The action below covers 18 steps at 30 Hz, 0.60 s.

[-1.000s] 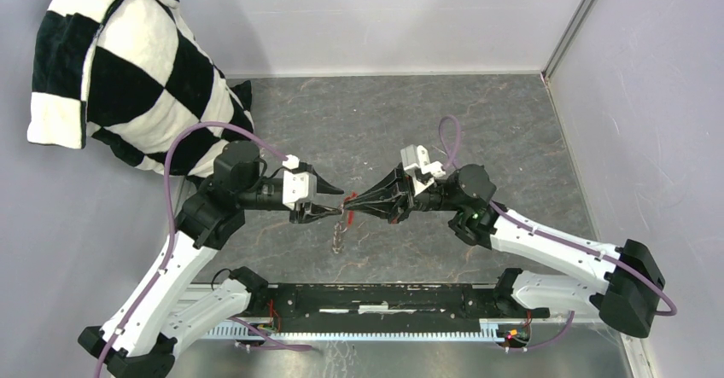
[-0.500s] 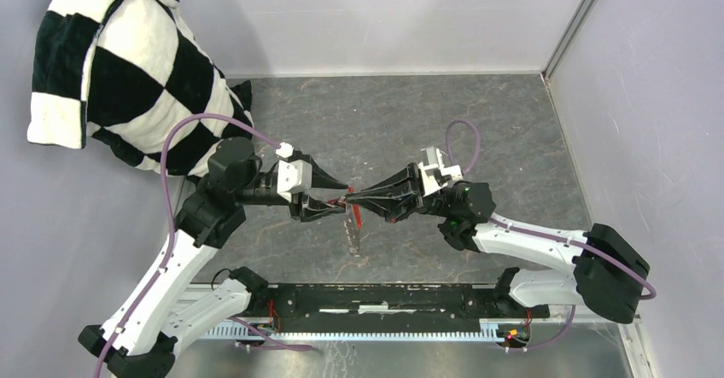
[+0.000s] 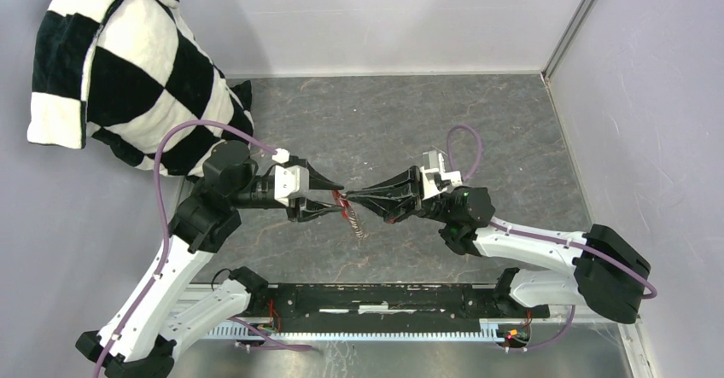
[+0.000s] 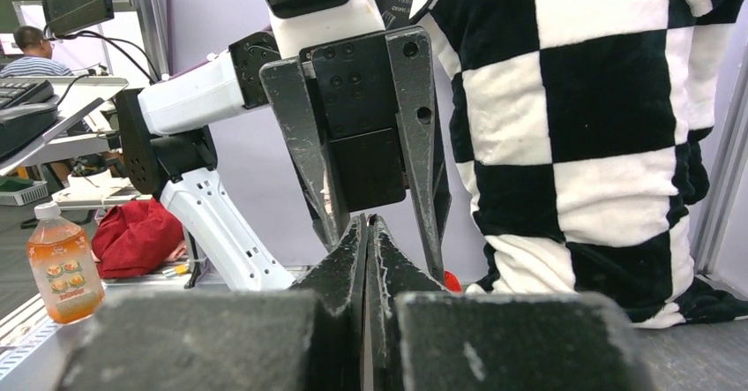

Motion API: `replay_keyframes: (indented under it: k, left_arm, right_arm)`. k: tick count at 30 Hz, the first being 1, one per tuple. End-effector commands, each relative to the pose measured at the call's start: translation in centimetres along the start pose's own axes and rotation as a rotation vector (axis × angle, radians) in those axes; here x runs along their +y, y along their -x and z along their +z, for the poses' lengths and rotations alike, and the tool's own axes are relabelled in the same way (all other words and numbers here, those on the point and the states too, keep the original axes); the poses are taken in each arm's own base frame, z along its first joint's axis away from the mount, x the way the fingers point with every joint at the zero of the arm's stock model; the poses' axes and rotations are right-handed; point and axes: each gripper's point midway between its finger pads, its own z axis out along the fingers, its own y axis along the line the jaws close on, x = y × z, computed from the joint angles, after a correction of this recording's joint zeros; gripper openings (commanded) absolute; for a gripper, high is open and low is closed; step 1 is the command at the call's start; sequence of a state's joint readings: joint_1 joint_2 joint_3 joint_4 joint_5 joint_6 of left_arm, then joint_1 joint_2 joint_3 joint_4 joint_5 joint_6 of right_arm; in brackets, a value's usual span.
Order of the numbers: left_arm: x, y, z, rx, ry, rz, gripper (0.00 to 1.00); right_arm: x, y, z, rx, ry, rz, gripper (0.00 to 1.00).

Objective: Put the keys on the keyring

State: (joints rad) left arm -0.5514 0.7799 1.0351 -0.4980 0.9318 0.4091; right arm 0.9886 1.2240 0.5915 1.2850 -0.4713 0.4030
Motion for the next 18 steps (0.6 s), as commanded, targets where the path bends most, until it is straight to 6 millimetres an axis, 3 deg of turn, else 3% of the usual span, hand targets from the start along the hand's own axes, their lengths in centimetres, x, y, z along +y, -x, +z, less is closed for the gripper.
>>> replay_keyframes:
  k: [1,6,14,18]
  left_arm:
    - [0.5,2.0,-0.4,-0.038,0.024,0.076,0.46]
    - [0.2,1.8,-0.5,-0.031,0.02,0.081,0.39]
    - [0.4,1.3,-1.1,0.001,0.048,0.134,0.46]
    - [0.1,1.0,-0.9,0.006,0.026,0.129,0.4]
  right_arm:
    - [0.3,1.6,0.5,-0.053,0.011,-0.043,0.0]
    - [0.0,1.0,0.5,-0.018,-0.003,-0.061,0.0]
    - [-0.5,0.4,-0.2,0.061,-0.035,-0.14,0.0]
    - [-0.4,0.3,-0.1,0.073,-0.026,-0.143,0.0]
